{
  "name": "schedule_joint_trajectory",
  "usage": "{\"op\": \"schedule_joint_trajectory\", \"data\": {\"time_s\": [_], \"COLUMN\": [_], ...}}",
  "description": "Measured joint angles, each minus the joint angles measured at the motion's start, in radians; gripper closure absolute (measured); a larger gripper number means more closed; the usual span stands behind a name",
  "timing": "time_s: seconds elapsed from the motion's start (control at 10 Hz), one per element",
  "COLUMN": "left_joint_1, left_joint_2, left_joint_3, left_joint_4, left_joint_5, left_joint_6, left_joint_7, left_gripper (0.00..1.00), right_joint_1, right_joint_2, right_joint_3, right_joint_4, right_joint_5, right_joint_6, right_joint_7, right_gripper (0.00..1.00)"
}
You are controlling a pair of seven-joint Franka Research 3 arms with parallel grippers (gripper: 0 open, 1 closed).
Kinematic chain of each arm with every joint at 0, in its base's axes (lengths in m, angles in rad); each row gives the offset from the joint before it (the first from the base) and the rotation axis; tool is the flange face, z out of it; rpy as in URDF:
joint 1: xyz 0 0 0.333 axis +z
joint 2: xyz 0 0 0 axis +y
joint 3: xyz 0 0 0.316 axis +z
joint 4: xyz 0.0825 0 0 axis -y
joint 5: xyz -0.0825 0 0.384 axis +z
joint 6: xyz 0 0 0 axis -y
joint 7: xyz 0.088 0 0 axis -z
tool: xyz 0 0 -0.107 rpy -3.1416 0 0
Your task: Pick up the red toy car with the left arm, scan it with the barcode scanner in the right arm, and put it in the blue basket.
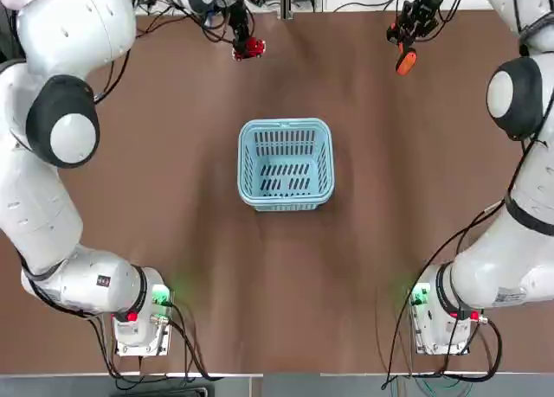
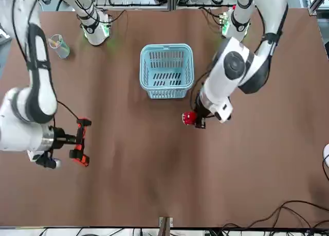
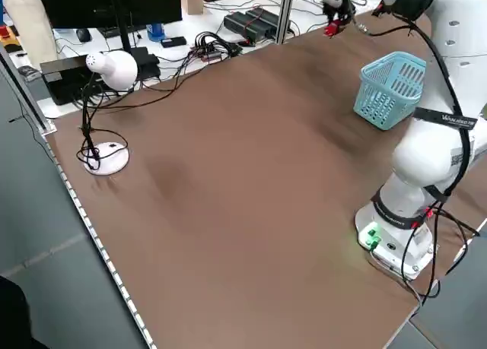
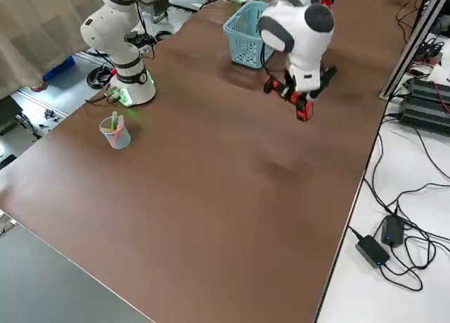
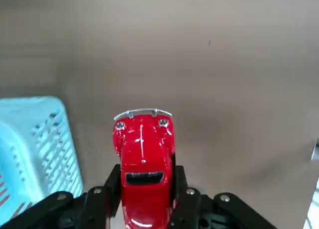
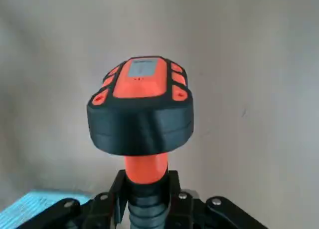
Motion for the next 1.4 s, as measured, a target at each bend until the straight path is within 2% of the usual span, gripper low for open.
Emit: {"op": "schedule_joint_trajectory", "data": {"time_s": [0.3,0.5,0.7,0.8,1.1,1.4], "left_joint_1": [-0.091,-0.182,-0.310,-0.352,-0.387,-0.400], "left_joint_2": [0.049,0.070,0.106,0.122,0.129,0.129], "left_joint_3": [0.008,0.082,0.185,0.206,0.209,0.207], "left_joint_4": [0.130,0.196,0.246,0.263,0.291,0.295], "left_joint_5": [0.000,0.000,0.000,0.000,0.000,0.000], "left_joint_6": [-0.075,-0.111,-0.123,-0.128,-0.140,-0.140], "left_joint_7": [-0.072,-0.106,-0.144,-0.161,-0.171,-0.171], "left_gripper": [0.56,0.56,0.56,0.56,0.56,0.56], "right_joint_1": [-0.022,-0.038,-0.036,-0.036,-0.037,-0.016], "right_joint_2": [-0.065,-0.066,-0.066,-0.066,-0.066,-0.066], "right_joint_3": [-0.002,-0.002,0.003,0.004,0.004,0.008], "right_joint_4": [0.015,0.014,0.012,0.012,0.009,0.001], "right_joint_5": [0.137,0.221,0.322,0.344,0.350,0.426], "right_joint_6": [-0.293,-0.409,-0.455,-0.457,-0.461,-0.468], "right_joint_7": [-0.047,-0.106,-0.120,-0.122,-0.137,-0.138], "right_gripper": [0.62,0.62,0.63,0.63,0.63,0.63]}}
